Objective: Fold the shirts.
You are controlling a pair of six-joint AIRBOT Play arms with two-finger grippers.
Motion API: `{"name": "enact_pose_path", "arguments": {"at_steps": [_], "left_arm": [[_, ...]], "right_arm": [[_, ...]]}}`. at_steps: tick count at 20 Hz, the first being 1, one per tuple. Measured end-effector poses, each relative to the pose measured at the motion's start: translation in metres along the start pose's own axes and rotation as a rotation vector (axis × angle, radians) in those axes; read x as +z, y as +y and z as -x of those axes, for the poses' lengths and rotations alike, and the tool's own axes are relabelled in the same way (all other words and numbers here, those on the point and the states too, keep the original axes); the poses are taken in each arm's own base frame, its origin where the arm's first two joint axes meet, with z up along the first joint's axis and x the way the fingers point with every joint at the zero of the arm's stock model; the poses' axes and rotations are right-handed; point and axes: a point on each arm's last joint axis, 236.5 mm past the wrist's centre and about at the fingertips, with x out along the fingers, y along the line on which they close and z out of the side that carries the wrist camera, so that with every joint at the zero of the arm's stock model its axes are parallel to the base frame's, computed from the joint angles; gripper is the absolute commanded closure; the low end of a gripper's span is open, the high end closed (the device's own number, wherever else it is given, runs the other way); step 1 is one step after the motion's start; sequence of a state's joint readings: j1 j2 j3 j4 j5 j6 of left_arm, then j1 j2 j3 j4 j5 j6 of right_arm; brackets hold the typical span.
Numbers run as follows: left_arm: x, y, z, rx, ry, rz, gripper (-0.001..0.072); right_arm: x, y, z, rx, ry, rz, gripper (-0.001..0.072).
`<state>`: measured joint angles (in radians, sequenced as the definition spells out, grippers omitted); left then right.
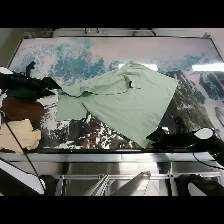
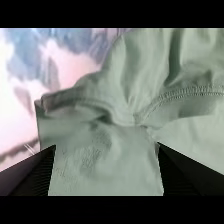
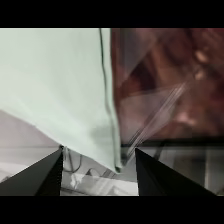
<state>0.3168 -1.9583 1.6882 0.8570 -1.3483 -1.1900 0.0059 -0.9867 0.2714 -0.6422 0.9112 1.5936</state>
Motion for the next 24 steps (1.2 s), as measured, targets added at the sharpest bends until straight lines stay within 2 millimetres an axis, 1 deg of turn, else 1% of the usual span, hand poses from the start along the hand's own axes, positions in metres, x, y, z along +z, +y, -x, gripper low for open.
{"name": "enact_pose_path", "arguments": {"at_steps": [2, 4, 5, 6, 7, 8, 9, 10, 12, 13, 15, 16, 17, 18, 20, 23, 24], "left_arm": [[0.010, -0.003, -0.013, 0.006, 0.010, -0.027, -0.0003], [0.019, -0.007, -0.024, 0.008, 0.022, -0.045, 0.0009], [0.024, -0.009, -0.028, 0.007, 0.026, -0.056, 0.0070], [0.028, -0.010, -0.032, 0.007, 0.029, -0.069, 0.0140], [0.030, -0.012, -0.035, 0.006, 0.036, -0.077, 0.0278], [0.033, -0.014, -0.037, 0.007, 0.040, -0.090, 0.0436], [0.034, -0.015, -0.038, 0.007, 0.046, -0.093, 0.0620], [0.034, -0.015, -0.039, 0.007, 0.050, -0.097, 0.0686], [0.033, -0.011, -0.036, 0.007, 0.065, -0.095, 0.0686], [0.030, -0.009, -0.034, 0.004, 0.076, -0.085, 0.0686], [0.017, -0.003, -0.027, -0.010, 0.127, -0.050, 0.0686], [0.005, 0.000, -0.023, -0.019, 0.166, -0.024, 0.0686], [-0.006, 0.003, -0.020, -0.026, 0.198, 0.008, 0.0686], [-0.018, 0.005, -0.016, -0.035, 0.229, 0.041, 0.0686], [-0.049, 0.005, -0.010, -0.055, 0.299, 0.123, 0.0686], [-0.102, -0.008, -0.006, -0.083, 0.412, 0.236, 0.0686], [-0.122, -0.014, -0.006, -0.091, 0.452, 0.269, 0.0686]], "right_arm": [[-0.009, 0.002, -0.013, -0.006, 0.026, -0.034, 0.0217], [-0.014, 0.004, -0.025, 0.004, 0.043, -0.043, 0.0499], [-0.014, 0.005, -0.030, 0.011, 0.043, -0.039, 0.0508], [-0.013, 0.008, -0.034, 0.026, 0.041, -0.038, 0.0607], [-0.012, 0.010, -0.038, 0.038, 0.039, -0.038, 0.0643], [-0.011, 0.012, -0.040, 0.047, 0.039, -0.037, 0.0686], [-0.010, 0.014, -0.042, 0.057, 0.035, -0.034, 0.0687], [-0.009, 0.016, -0.043, 0.064, 0.031, -0.026, 0.0688], [-0.004, 0.020, -0.043, 0.076, 0.017, -0.005, 0.0688], [0.005, 0.023, -0.041, 0.080, -0.007, 0.006, 0.0688], [0.030, 0.026, -0.032, 0.080, -0.070, 0.030, 0.0688], [0.046, 0.026, -0.024, 0.076, -0.107, 0.037, 0.0689], [0.067, 0.025, -0.014, 0.073, -0.159, 0.040, 0.0689], [0.090, 0.023, -0.001, 0.063, -0.209, 0.044, 0.0688], [0.131, 0.021, 0.025, 0.065, -0.276, 0.031, 0.0689], [0.181, 0.017, 0.054, 0.064, -0.333, 0.032, 0.0688], [0.194, 0.016, 0.058, 0.061, -0.338, 0.036, 0.0688]]}}
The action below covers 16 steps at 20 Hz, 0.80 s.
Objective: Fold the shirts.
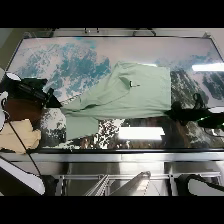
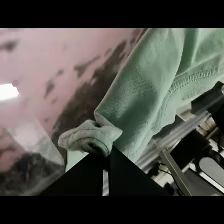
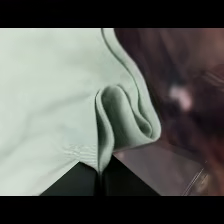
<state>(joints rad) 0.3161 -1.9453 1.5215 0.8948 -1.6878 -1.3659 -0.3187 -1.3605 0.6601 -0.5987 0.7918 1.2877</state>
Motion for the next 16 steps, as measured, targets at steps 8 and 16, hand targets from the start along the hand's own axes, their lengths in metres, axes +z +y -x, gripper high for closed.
{"name": "enact_pose_path", "arguments": {"at_steps": [8, 16], "left_arm": [[-0.097, 0.010, -0.059, -0.001, 0.064, 0.131, 0.0637], [-0.086, 0.008, -0.024, 0.001, -0.126, 0.077, 0.0055]], "right_arm": [[0.045, 0.001, -0.012, 0.012, 0.056, 0.046, 0.0688], [0.019, 0.002, -0.003, 0.005, 0.175, 0.095, 0.0689]]}}
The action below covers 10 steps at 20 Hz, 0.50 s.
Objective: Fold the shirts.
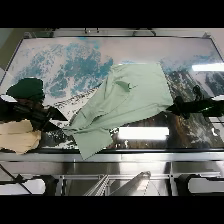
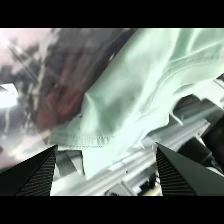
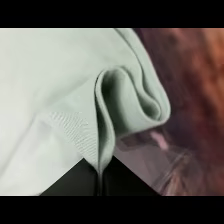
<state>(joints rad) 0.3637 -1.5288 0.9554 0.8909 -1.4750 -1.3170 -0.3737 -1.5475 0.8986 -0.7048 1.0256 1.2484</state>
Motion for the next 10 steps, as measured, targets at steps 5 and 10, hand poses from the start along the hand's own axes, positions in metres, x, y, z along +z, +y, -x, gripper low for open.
{"name": "enact_pose_path", "arguments": {"at_steps": [5, 10], "left_arm": [[0.022, -0.020, 0.029, 0.019, -0.085, -0.200, 0.0055], [0.009, -0.016, 0.006, 0.002, 0.050, -0.255, 0.0055]], "right_arm": [[-0.023, -0.017, 0.013, -0.101, 0.032, 0.026, 0.0685], [-0.034, -0.027, 0.017, -0.143, 0.051, 0.032, 0.0680]]}}
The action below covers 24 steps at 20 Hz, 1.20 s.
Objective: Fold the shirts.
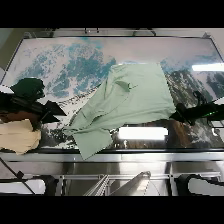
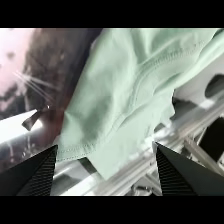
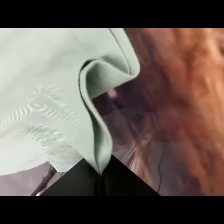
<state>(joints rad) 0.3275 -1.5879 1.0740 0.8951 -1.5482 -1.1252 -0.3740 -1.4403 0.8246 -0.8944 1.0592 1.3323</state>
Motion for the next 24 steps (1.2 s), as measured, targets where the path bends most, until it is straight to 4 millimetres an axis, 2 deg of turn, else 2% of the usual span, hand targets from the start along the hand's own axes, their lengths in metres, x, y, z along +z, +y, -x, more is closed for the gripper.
{"name": "enact_pose_path", "arguments": {"at_steps": [2, 3, 4, 5, 10, 11, 12, 14, 16, 17, 21, 22, 24], "left_arm": [[-0.009, 0.007, -0.013, -0.027, 0.067, 0.026, 0.0057], [-0.012, 0.011, -0.019, -0.040, 0.096, 0.041, 0.0065], [-0.015, 0.014, -0.024, -0.050, 0.118, 0.052, 0.0065], [-0.018, 0.016, -0.029, -0.062, 0.141, 0.067, 0.0065], [-0.026, 0.022, -0.040, -0.093, 0.205, 0.102, 0.0066], [-0.026, 0.022, -0.041, -0.095, 0.208, 0.105, 0.0065], [-0.027, 0.023, -0.041, -0.097, 0.211, 0.106, 0.0091], [-0.027, 0.023, -0.042, -0.099, 0.214, 0.106, 0.0387], [-0.027, 0.023, -0.043, -0.100, 0.216, 0.098, 0.0534], [-0.027, 0.023, -0.043, -0.100, 0.213, 0.093, 0.0680], [-0.022, 0.018, -0.047, -0.114, 0.199, 0.043, 0.0681], [-0.021, 0.009, -0.045, -0.145, 0.190, 0.025, 0.0681], [-0.009, -0.028, -0.030, -0.279, 0.114, -0.035, 0.0682]], "right_arm": [[-0.002, -0.002, 0.000, -0.006, 0.005, 0.001, 0.0652], [-0.002, -0.002, 0.000, -0.008, 0.007, 0.003, 0.0464], [-0.004, -0.002, 0.000, -0.010, 0.011, 0.004, 0.0317], [-0.004, -0.001, 0.001, -0.004, 0.013, 0.001, 0.0350], [-0.004, -0.003, 0.001, -0.013, 0.011, 0.006, 0.0356], [-0.001, -0.003, 0.000, -0.013, 0.000, 0.004, 0.0524], [0.002, -0.005, -0.001, -0.018, -0.010, 0.004, 0.0652], [0.003, -0.005, -0.005, -0.008, -0.009, 0.007, 0.0688], [0.003, -0.001, -0.011, 0.026, 0.004, 0.002, 0.0688], [0.003, 0.002, -0.013, 0.046, 0.007, 0.002, 0.0689], [0.010, 0.013, -0.015, 0.097, -0.019, 0.016, 0.0690], [0.011, 0.021, -0.010, 0.120, -0.029, 0.028, 0.0690], [0.015, 0.051, 0.011, 0.204, -0.068, 0.083, 0.0690]]}}
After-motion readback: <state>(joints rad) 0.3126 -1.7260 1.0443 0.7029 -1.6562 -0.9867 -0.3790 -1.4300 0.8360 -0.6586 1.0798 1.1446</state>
